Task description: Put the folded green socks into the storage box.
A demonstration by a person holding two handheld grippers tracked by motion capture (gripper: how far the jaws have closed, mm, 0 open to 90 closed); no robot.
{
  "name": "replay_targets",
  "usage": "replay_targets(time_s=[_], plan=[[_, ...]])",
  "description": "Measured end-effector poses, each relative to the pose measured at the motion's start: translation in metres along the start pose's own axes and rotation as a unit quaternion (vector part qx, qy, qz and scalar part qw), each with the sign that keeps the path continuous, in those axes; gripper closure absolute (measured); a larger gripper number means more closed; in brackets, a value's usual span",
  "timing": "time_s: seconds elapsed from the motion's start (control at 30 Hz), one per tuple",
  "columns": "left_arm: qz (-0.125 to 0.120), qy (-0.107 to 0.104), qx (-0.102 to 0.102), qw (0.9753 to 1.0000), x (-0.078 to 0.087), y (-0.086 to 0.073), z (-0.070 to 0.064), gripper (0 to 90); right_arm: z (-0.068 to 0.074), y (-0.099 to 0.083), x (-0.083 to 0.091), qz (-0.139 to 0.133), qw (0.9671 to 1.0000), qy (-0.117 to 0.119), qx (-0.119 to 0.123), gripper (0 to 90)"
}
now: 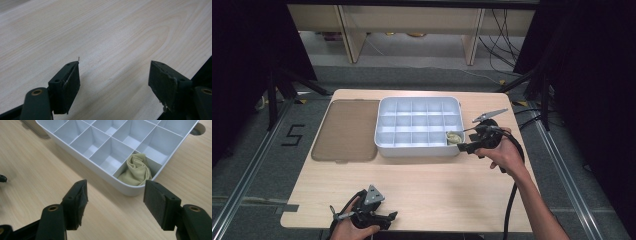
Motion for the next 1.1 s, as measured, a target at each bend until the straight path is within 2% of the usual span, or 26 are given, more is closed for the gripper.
replay_targets(time_s=[0.03,0.13,0.17,0.23,0.27,0.3,0.37,0.4,0.43,0.57,0.6,0.67,0.83,1.0,1.03,1.1], plan=[[0.001,0.001,-0.006,1.0,0.001,0.0,0.001,24.5,0.002,0.0,0.0,-0.004,1.0,0.003,-0.006,36.0],[-0.002,0.005,0.0,1.0,0.001,0.001,0.001,24.5,0.005,-0.004,0.0,-0.001,1.0,0.003,-0.001,34.8],[-0.003,0.005,0.002,1.0,0.001,0.001,0.001,24.5,0.009,-0.006,-0.001,-0.004,0.9999,0.007,-0.01,34.0],[0.0,0.001,-0.004,1.0,0.001,0.001,0.001,24.5,0.011,-0.009,-0.001,-0.003,1.0,0.008,-0.004,33.2],[0.0,0.001,-0.002,1.0,0.001,0.0,0.001,24.5,0.017,-0.012,0.0,0.007,0.9995,0.012,-0.03,33.0],[-0.001,0.0,0.004,1.0,0.0,0.0,0.0,24.5,0.014,-0.013,0.001,0.005,0.9998,0.009,-0.015,32.6],[0.0,0.001,0.002,1.0,0.001,0.0,0.0,24.5,0.017,-0.014,0.0,0.0,0.9998,0.014,-0.013,32.4],[-0.003,0.005,0.003,1.0,0.0,0.001,0.001,24.5,0.016,-0.016,0.001,-0.001,1.0,0.007,0.006,32.1],[-0.002,0.006,0.001,1.0,0.0,0.001,0.001,24.5,0.019,-0.017,0.001,-0.007,0.9999,0.007,-0.004,31.9],[-0.003,0.004,0.005,1.0,0.0,0.0,0.001,24.5,0.023,-0.022,0.001,-0.008,0.9999,0.014,0.0,31.7],[-0.002,0.004,0.005,1.0,0.0,0.0,0.001,24.5,0.023,-0.025,0.001,-0.007,0.9999,0.008,0.006,31.7],[-0.002,0.005,0.002,1.0,0.001,0.001,0.001,24.5,0.028,-0.03,0.001,-0.007,0.9999,0.015,-0.005,31.7],[-0.002,0.005,0.002,1.0,0.0,0.0,0.001,24.5,0.032,-0.044,-0.001,-0.001,0.9998,0.018,-0.004,31.7],[0.001,0.003,0.0,1.0,0.001,0.0,0.001,24.5,0.036,-0.048,-0.003,-0.011,0.9998,0.015,-0.002,30.9],[0.001,0.004,0.0,1.0,0.001,0.0,0.001,24.5,0.04,-0.05,-0.002,-0.009,0.9997,0.023,0.001,30.9],[-0.001,0.004,0.001,1.0,0.001,0.0,0.001,24.5,0.043,-0.053,-0.001,-0.007,0.9997,0.023,0.003,30.8]])
Point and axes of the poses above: each handheld gripper's, and its own axes: x roughly backward along the jaws, y roughly out of its top, z roughly to its left, the point moved 8 cm from there along -x, roughly forward along the jaws, and after that the axes turned 14 degrees about x, right-handed, at the moved point
